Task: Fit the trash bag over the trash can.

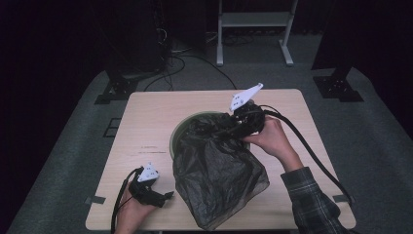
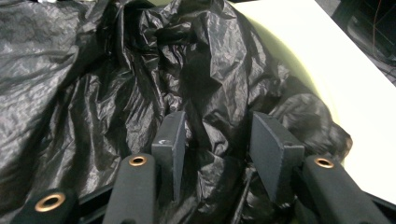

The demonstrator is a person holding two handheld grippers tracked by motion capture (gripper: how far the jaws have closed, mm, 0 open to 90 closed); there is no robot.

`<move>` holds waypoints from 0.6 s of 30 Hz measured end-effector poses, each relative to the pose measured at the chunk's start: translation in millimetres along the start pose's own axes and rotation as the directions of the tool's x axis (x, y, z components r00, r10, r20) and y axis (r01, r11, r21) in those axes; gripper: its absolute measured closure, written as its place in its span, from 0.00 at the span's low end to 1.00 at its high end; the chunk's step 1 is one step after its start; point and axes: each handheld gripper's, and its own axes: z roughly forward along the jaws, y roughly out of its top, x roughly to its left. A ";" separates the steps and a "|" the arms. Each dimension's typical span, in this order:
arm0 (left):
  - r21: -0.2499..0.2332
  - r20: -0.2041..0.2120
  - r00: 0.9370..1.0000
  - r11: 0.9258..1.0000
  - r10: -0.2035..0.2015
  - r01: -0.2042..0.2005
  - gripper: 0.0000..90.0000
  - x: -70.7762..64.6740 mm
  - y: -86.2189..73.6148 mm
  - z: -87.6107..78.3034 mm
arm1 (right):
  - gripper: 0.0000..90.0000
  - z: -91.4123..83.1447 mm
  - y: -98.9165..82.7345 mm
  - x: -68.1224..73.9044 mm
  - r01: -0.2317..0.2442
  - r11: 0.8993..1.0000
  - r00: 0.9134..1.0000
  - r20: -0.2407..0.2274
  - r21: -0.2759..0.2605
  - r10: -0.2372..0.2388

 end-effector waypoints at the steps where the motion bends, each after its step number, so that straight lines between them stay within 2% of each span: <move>1: 0.000 0.000 1.000 1.000 0.000 0.000 0.00 0.0 0.0 0.0 | 0.61 -1.5 -0.3 -0.7 -0.006 1.000 1.000 -0.010 -0.010 0.006; 7: 0.000 0.000 1.000 1.000 0.000 0.000 0.00 0.0 0.0 0.0 | 0.56 -27.9 2.7 4.1 -0.013 0.995 1.000 -0.023 -0.095 0.011; 12: 0.000 0.000 1.000 1.000 0.000 0.000 0.00 0.0 0.0 0.0 | 0.50 -47.9 -0.5 23.4 -0.017 0.988 0.995 -0.095 -0.152 0.003; 16: 0.001 0.000 1.000 1.000 0.000 0.000 0.00 0.0 0.0 0.0 | 0.46 -49.5 -7.5 39.4 -0.030 0.985 0.986 -0.164 -0.171 0.002; 18: 0.000 0.000 1.000 1.000 0.000 0.000 0.00 0.0 0.0 0.0 | 0.44 -44.6 -8.2 47.5 -0.016 0.987 0.985 -0.172 -0.161 -0.012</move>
